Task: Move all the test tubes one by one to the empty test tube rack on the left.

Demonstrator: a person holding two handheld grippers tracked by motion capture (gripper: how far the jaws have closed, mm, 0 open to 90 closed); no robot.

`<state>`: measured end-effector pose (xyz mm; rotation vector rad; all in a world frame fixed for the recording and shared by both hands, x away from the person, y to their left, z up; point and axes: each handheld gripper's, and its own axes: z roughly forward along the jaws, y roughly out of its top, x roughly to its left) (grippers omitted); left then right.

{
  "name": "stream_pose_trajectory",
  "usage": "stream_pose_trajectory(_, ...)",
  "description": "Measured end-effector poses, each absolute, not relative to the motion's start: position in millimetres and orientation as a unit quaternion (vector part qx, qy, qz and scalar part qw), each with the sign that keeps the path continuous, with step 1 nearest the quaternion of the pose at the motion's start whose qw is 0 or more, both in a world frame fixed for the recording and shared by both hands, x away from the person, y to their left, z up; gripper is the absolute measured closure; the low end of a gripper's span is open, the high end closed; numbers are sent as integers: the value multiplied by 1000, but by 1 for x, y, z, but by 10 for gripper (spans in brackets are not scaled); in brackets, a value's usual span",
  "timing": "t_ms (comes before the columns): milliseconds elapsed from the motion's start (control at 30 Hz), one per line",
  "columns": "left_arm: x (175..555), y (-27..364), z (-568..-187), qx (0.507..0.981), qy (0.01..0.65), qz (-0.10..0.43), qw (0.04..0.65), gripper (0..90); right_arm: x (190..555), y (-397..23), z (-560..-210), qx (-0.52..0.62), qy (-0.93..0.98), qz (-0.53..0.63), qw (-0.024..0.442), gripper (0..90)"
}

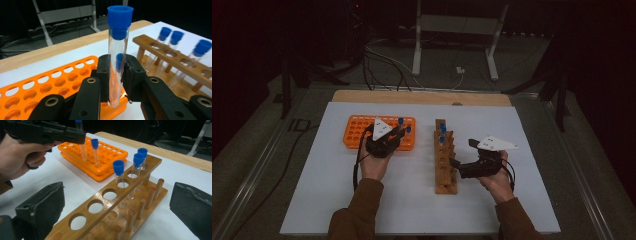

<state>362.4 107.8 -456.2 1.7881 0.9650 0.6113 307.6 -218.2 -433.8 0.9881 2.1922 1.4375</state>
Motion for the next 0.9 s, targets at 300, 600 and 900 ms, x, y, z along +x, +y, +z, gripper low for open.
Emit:
stream_pose_trajectory(300,375,106,-467,729,423,248,478,767,307,-218,-434,345,772,507,168,4)
stream_pose_trajectory(600,379,102,-478,751,427,234,447,773,307,-218,-435,344,773,507,166,4)
stream_pose_trajectory(900,380,101,-487,767,431,225,418,778,307,-217,-436,342,775,505,163,5)
